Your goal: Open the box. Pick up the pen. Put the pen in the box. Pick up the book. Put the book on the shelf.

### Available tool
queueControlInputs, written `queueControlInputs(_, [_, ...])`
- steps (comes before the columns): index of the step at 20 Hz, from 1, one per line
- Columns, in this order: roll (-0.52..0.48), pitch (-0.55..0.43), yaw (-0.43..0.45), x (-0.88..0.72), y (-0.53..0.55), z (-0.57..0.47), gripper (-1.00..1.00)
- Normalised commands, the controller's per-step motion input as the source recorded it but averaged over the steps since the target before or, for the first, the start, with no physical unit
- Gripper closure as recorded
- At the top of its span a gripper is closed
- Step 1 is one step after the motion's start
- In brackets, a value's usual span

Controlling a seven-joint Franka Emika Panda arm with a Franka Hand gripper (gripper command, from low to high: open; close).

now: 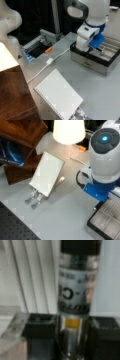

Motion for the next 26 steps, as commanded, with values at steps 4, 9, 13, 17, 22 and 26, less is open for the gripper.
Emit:
queueControlInputs(4, [0.003, -0.040, -0.223, -0.12, 0.32, -0.11, 1.00])
queueControlInputs(9, [0.007, -0.023, -0.028, -0.12, 0.20, -0.14, 1.00])
queueControlInputs(13, [-0.007, -0.012, 0.152, -0.08, 0.12, -0.20, 1.00])
queueControlInputs(17, [-0.038, -0.027, 0.252, -0.02, 0.04, -0.17, 1.00])
queueControlInputs(22, [-0.072, -0.089, 0.168, 0.05, 0.00, -0.13, 1.00])
queueControlInputs(26, [-0.098, -0.132, 0.134, 0.13, 0.00, -0.15, 1.00])
